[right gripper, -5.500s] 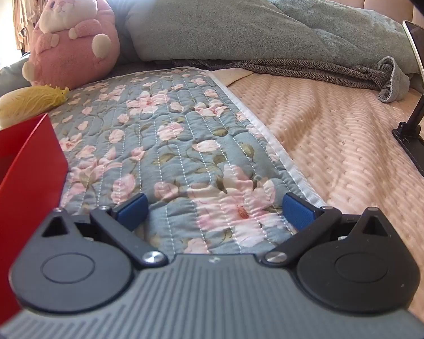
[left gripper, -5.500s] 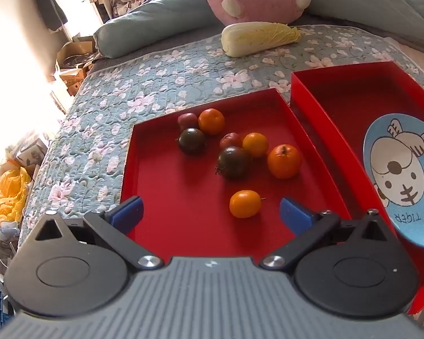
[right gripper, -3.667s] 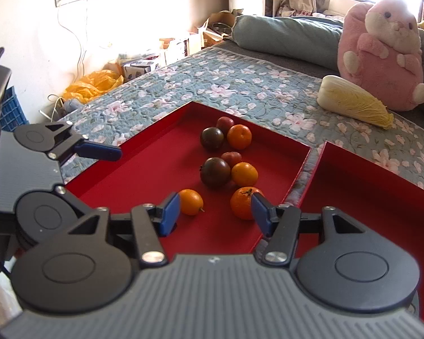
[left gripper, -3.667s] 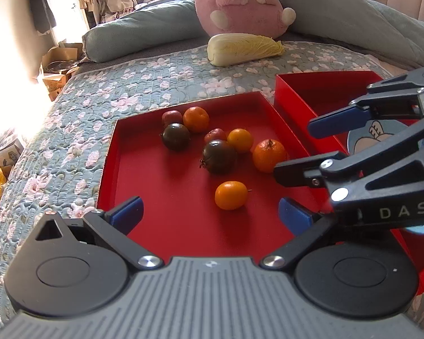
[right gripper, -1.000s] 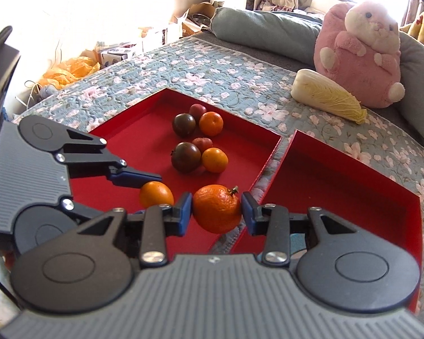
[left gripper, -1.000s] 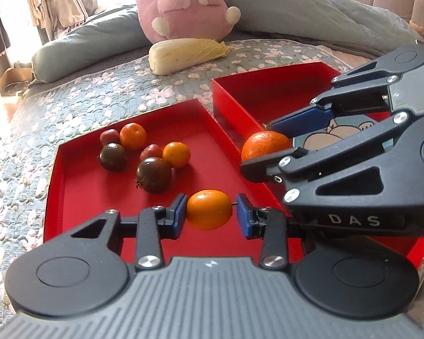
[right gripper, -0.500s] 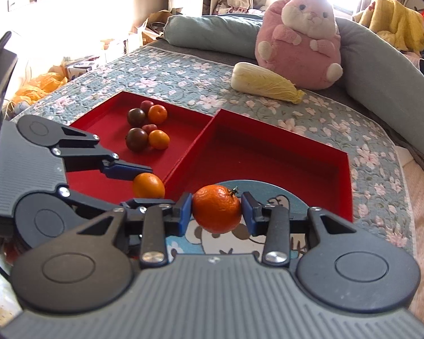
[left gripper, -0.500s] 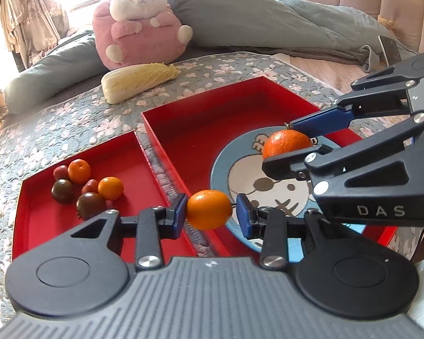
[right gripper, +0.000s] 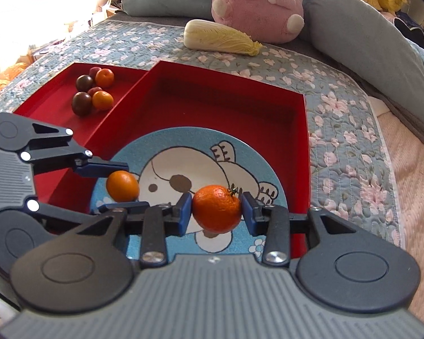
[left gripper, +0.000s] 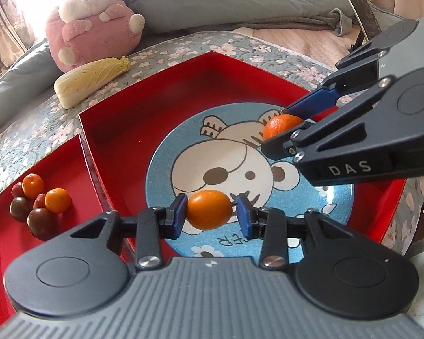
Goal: Organize fruits
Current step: 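Carry both fruits onto the blue cartoon plate and open both grippers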
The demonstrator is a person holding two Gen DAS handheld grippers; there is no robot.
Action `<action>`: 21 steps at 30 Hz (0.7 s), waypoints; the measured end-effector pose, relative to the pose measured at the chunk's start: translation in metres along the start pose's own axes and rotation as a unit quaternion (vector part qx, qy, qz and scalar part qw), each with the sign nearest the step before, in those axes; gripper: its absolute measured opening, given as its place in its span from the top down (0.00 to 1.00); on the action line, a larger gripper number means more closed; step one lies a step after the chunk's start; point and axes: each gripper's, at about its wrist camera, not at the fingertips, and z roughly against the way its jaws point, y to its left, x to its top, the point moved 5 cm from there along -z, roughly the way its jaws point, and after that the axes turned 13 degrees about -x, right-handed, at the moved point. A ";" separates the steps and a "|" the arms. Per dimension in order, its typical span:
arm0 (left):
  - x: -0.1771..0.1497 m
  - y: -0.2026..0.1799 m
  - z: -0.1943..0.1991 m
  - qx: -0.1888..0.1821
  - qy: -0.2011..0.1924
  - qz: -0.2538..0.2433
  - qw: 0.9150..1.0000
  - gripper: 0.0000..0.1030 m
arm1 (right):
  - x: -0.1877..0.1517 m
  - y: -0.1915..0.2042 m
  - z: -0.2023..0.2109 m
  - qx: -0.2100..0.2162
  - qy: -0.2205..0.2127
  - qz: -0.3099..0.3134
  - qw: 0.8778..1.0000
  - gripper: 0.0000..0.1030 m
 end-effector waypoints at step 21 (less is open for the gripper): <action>-0.001 0.002 -0.027 -0.005 0.033 -0.010 0.999 0.57 | -0.008 0.005 -0.029 0.007 0.028 0.032 0.999 0.59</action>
